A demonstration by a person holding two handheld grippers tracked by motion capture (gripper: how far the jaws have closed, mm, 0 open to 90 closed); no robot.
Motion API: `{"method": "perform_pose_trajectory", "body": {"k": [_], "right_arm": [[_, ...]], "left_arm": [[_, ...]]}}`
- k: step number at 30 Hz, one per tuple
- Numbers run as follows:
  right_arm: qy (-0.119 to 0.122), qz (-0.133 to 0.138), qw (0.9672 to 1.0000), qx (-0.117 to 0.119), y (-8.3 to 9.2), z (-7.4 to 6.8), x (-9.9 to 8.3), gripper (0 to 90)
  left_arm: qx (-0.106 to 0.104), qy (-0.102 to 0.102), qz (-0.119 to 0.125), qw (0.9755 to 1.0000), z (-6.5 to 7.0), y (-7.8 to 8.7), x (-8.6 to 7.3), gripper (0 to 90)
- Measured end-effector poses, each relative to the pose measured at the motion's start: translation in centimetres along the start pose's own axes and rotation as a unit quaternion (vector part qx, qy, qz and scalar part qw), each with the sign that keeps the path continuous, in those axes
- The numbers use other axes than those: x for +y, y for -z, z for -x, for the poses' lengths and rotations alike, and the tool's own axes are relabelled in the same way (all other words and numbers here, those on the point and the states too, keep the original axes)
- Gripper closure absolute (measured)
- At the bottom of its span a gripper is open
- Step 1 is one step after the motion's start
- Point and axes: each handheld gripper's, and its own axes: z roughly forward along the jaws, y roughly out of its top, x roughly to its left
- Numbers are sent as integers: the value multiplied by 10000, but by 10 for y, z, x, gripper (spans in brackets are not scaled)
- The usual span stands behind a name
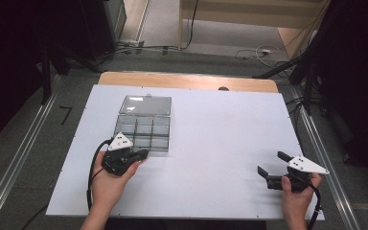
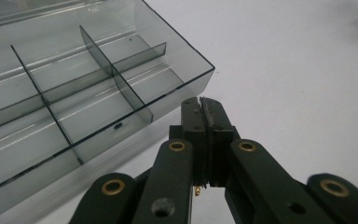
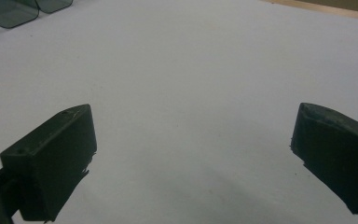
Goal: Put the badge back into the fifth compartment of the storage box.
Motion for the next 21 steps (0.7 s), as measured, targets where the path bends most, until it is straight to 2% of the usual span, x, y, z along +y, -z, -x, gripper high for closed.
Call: {"method": "perform_pose_trajectory", "body": {"k": [21], "right_arm": [[-5,1,10000,-4,0,0,0,0]], "left_arm": [[-14,-95,73,9999,-7,0,23,892]]}}
